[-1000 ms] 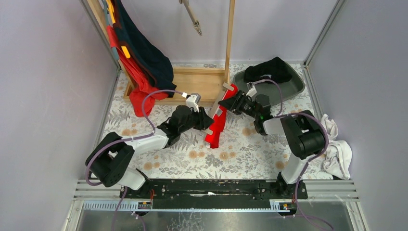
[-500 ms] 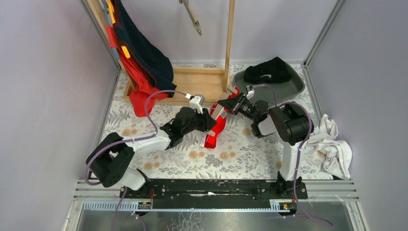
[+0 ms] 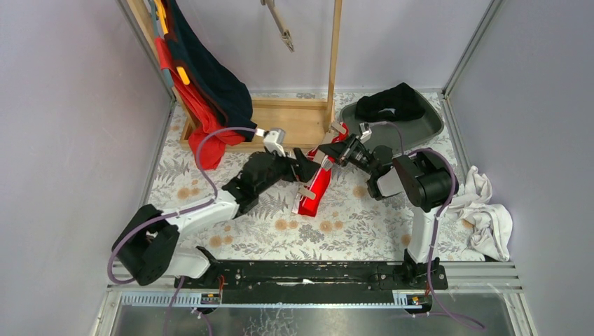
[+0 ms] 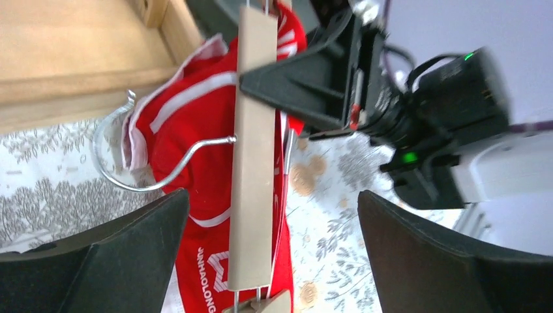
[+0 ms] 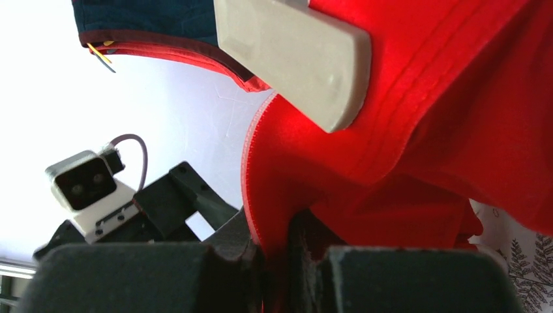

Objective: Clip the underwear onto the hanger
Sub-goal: Place the hanger at the clothesline.

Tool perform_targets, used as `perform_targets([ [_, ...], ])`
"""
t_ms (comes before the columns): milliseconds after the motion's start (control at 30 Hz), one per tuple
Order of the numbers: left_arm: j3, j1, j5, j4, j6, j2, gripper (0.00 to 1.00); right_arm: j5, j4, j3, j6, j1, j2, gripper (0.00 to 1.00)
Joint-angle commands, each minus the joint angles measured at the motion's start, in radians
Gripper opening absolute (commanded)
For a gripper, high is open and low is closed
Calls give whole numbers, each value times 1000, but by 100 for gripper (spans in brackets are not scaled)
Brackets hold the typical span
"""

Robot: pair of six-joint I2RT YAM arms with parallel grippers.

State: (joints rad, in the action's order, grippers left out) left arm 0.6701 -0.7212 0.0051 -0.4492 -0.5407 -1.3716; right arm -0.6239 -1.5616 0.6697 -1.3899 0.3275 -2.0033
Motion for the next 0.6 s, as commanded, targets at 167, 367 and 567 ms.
perform_targets([
  [167,-122,155,291,-305,-133,42,96,-76,-141,44,-29,-50,100,0],
  [367,-140,176,414,-443,-201,-13,91,-105,-141,79,-45,-51,129,0],
  [567,-146,177,443,-531,-231,-48,86,-120,-141,102,-65,-51,130,0],
])
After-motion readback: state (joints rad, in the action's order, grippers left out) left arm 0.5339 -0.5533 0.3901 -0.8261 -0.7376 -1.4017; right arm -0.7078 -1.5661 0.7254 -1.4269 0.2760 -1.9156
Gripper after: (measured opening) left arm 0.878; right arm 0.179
